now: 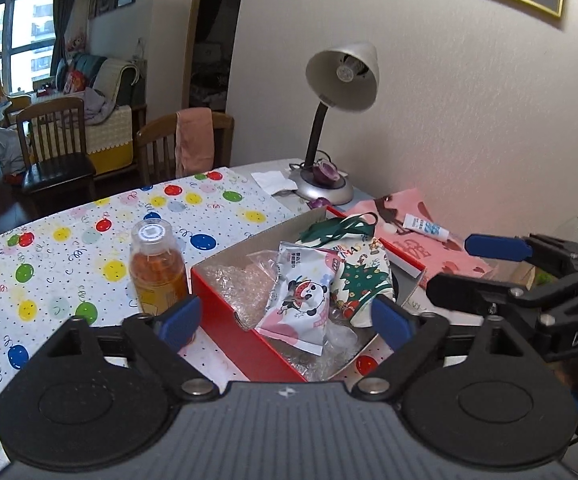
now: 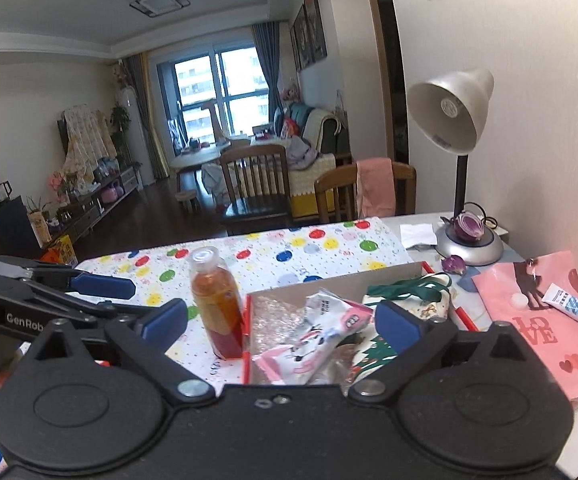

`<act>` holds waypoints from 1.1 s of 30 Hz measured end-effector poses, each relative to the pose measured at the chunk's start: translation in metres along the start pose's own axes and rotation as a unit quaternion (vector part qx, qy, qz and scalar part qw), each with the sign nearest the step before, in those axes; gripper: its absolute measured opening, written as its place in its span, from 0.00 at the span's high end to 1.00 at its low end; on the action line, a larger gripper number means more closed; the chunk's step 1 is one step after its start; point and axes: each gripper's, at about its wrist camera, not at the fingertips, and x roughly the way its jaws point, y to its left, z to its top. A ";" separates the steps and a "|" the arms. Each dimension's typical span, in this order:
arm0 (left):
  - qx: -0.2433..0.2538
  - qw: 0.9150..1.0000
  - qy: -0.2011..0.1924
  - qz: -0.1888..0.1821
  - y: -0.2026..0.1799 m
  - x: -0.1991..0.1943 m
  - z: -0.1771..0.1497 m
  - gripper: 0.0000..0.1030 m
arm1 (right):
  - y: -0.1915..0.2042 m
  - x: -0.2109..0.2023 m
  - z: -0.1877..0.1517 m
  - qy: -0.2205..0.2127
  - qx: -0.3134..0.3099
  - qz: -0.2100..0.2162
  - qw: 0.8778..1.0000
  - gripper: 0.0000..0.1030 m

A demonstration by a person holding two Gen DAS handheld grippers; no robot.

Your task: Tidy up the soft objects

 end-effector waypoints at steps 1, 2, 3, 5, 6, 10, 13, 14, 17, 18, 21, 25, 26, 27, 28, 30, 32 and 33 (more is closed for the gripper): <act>-0.002 1.000 -0.005 -0.002 0.001 -0.004 -0.002 0.03 | 0.004 -0.002 -0.001 -0.004 0.000 0.000 1.000 0.00; -0.003 1.000 -0.009 -0.004 0.003 -0.008 -0.004 0.03 | 0.008 -0.004 -0.003 -0.007 -0.001 0.000 1.000 0.00; -0.003 1.000 -0.012 -0.007 0.004 -0.012 -0.006 0.03 | 0.011 -0.007 -0.006 -0.010 -0.004 -0.002 1.000 0.00; 0.000 1.000 -0.017 -0.008 0.004 -0.019 -0.009 0.01 | 0.019 -0.010 -0.009 -0.017 -0.007 -0.007 1.000 0.00; 0.002 1.000 -0.019 -0.006 0.004 -0.022 -0.011 0.01 | 0.022 -0.012 -0.012 -0.019 -0.006 -0.008 1.000 0.00; -0.001 1.000 -0.025 -0.005 0.008 -0.033 -0.019 0.00 | 0.031 -0.016 -0.016 -0.026 0.005 -0.013 1.000 0.00; -0.001 1.000 -0.028 -0.006 0.011 -0.040 -0.024 0.00 | 0.037 -0.019 -0.020 -0.029 0.014 -0.016 0.999 0.00; 0.000 1.000 -0.029 -0.007 0.012 -0.042 -0.026 0.00 | 0.039 -0.020 -0.021 -0.030 0.016 -0.016 0.999 0.00; 0.006 0.999 -0.034 -0.003 0.014 -0.049 -0.032 0.00 | 0.045 -0.022 -0.025 -0.033 0.023 -0.016 0.999 0.00; 0.008 0.999 -0.036 0.000 0.014 -0.051 -0.033 0.00 | 0.046 -0.023 -0.026 -0.033 0.025 -0.015 0.999 0.00; 0.012 0.999 -0.046 0.011 0.015 -0.058 -0.039 0.00 | 0.054 -0.024 -0.028 -0.033 0.025 -0.014 0.999 0.00; 0.011 0.998 -0.055 0.015 0.019 -0.066 -0.044 0.00 | 0.062 -0.024 -0.031 -0.031 0.023 -0.011 0.999 0.00; 0.010 0.998 -0.056 0.016 0.020 -0.068 -0.045 0.00 | 0.064 -0.025 -0.032 -0.031 0.023 -0.010 0.999 0.00; 0.009 0.998 -0.058 0.016 0.021 -0.070 -0.046 0.00 | 0.065 -0.025 -0.032 -0.032 0.023 -0.009 0.999 0.00; 0.007 0.998 -0.060 0.017 0.022 -0.072 -0.047 0.00 | 0.066 -0.025 -0.031 -0.032 0.024 -0.009 0.999 0.00; 0.004 0.998 -0.062 0.019 0.024 -0.074 -0.048 0.00 | 0.068 -0.025 -0.033 -0.031 0.024 -0.008 0.999 0.00; 0.000 0.998 -0.067 0.021 0.026 -0.078 -0.050 0.00 | 0.070 -0.025 -0.033 -0.032 0.023 -0.013 0.999 0.00; 0.000 0.997 -0.067 0.021 0.027 -0.079 -0.050 0.00 | 0.071 -0.024 -0.033 -0.032 0.023 -0.014 0.999 0.00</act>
